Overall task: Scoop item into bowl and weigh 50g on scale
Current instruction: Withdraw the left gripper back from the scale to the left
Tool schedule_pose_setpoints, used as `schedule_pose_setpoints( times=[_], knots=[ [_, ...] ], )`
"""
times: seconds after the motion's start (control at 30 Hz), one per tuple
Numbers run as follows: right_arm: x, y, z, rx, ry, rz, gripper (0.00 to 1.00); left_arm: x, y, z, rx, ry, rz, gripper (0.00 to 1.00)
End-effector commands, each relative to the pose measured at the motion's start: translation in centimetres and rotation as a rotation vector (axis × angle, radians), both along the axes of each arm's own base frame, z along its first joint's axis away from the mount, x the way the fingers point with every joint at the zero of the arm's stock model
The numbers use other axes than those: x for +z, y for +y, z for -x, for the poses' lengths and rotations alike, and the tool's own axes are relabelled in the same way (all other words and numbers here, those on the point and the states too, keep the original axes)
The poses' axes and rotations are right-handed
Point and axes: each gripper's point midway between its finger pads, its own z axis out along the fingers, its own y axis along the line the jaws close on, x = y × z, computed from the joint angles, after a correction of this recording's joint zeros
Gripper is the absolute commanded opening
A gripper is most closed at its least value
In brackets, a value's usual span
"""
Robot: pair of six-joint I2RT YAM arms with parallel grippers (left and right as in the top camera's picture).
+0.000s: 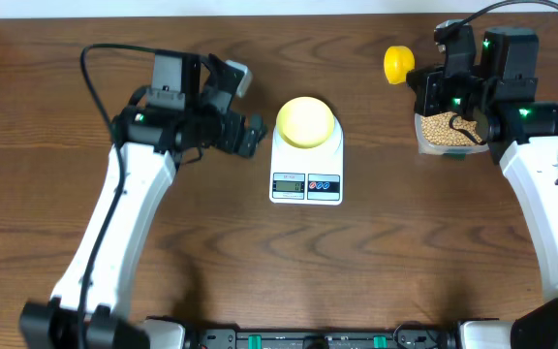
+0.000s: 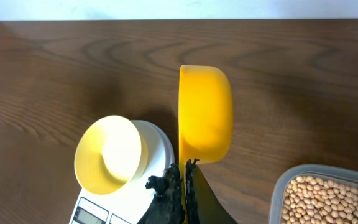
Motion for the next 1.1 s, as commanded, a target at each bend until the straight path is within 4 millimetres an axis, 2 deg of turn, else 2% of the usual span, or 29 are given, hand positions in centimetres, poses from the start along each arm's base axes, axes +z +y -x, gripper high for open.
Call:
schedule_pose_setpoints(
  times=[0.0, 0.13, 0.3, 0.4, 0.8, 1.07],
  knots=[
    [0.7, -0.3, -0.2, 0.01, -0.027, 0.018, 0.01, 1.8, -0.4, 2.7, -0.154, -0.094, -0.041, 0.98],
    [0.8, -0.3, -0.3, 0.008, -0.033, 0.023, 0.01, 1.2, -0.4, 5.0, -0.22, -0.115, -0.071, 0.98],
    [0.7, -0.3, -0.3, 0.009, -0.03, 0.022, 0.01, -1.0, -0.4, 7.9, -0.288, -0.094, -0.092, 0.98],
    [0.7, -0.3, -0.3, 0.009, -0.03, 0.022, 0.01, -2.1, -1.3, 9.2, -0.364, -0.095, -0.051, 0.98],
    [0.5, -0.3, 0.0, 0.009, -0.016, 0.023, 0.01, -3.4, -1.3, 9.1, -0.385, -0.07, -0.068, 0.98],
    [0.5, -0.3, 0.0, 0.01, -0.015, 0.023, 0.01, -3.0, -1.0, 7.8, -0.366, -0.125, -0.098, 0.98]
  ],
)
